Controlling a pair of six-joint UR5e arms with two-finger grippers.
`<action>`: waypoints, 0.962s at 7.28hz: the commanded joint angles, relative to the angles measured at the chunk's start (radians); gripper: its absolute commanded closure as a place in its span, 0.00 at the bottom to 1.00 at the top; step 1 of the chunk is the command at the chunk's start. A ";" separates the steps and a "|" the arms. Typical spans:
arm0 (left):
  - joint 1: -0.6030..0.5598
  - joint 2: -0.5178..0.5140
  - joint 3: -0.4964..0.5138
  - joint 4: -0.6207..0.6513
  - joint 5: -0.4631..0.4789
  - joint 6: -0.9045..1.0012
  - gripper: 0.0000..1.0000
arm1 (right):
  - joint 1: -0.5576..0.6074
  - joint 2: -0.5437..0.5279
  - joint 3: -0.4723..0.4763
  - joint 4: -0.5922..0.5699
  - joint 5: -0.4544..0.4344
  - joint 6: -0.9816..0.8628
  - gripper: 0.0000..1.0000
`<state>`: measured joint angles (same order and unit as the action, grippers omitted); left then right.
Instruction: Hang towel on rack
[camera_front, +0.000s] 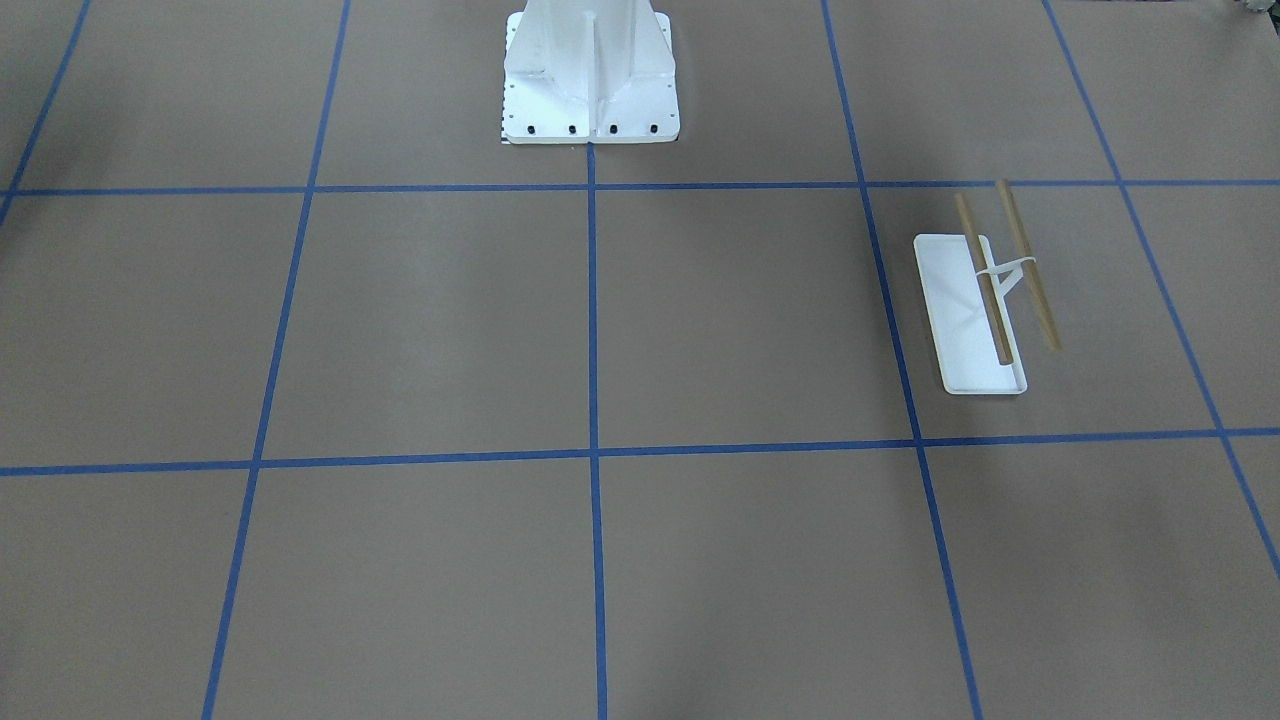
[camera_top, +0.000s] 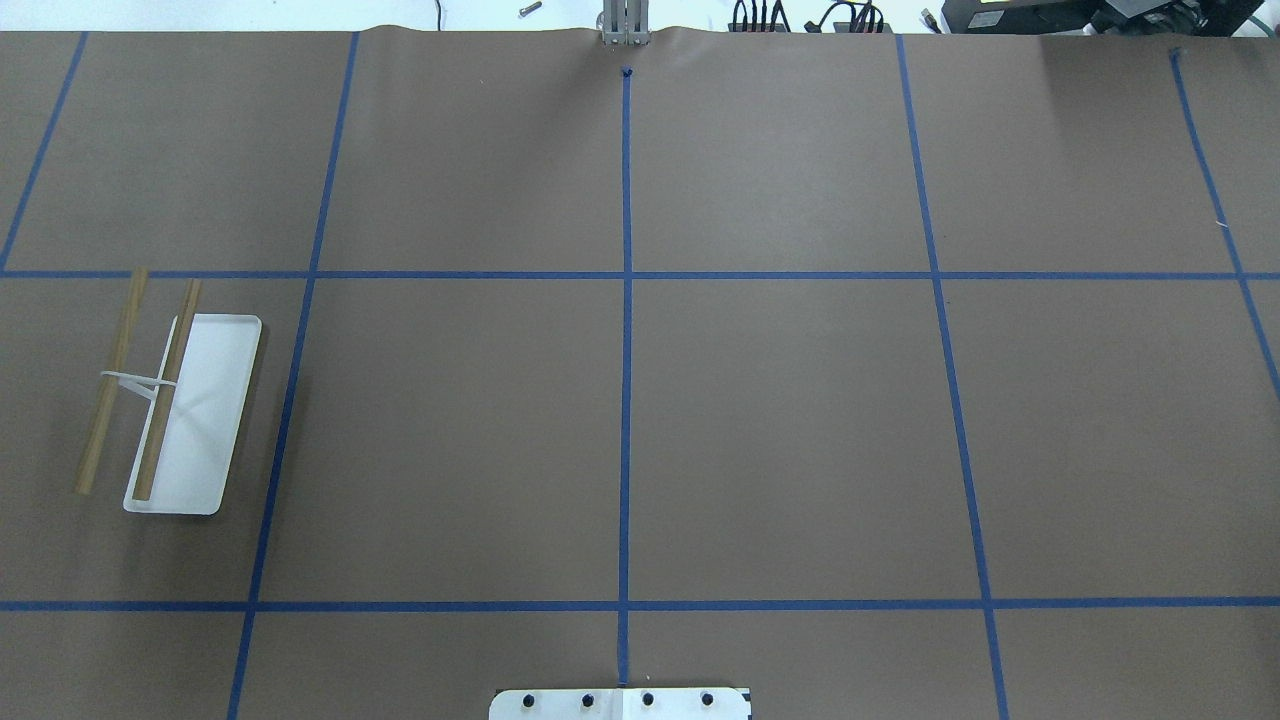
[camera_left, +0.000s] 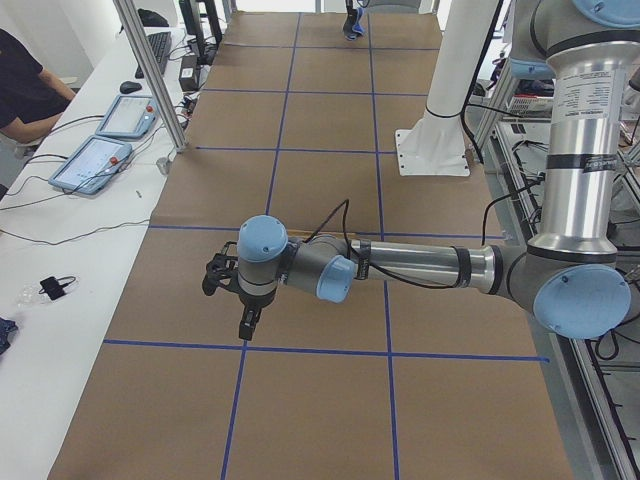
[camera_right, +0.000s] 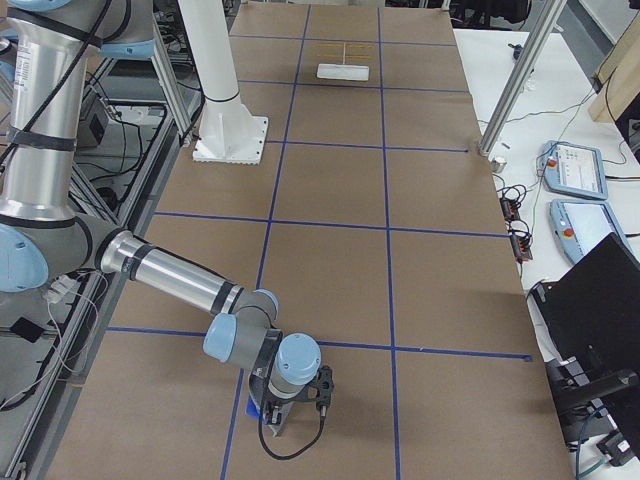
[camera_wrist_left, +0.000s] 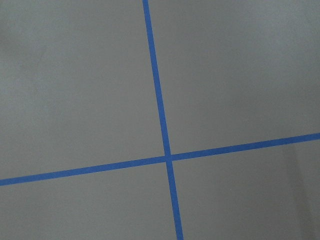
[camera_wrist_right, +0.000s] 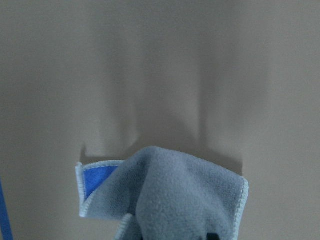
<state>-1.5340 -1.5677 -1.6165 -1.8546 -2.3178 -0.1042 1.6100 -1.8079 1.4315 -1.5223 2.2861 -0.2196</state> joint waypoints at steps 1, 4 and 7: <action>0.000 0.000 0.001 0.000 0.000 0.000 0.01 | 0.022 0.010 0.039 -0.002 0.012 0.017 1.00; 0.000 -0.035 0.016 0.015 -0.088 -0.023 0.01 | 0.065 0.187 0.122 -0.076 0.053 0.170 1.00; 0.034 -0.138 0.035 0.006 -0.129 -0.373 0.01 | 0.046 0.376 0.260 -0.223 0.144 0.412 1.00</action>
<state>-1.5181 -1.6580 -1.5951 -1.8444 -2.4360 -0.3365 1.6761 -1.4947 1.6139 -1.7080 2.4007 0.0723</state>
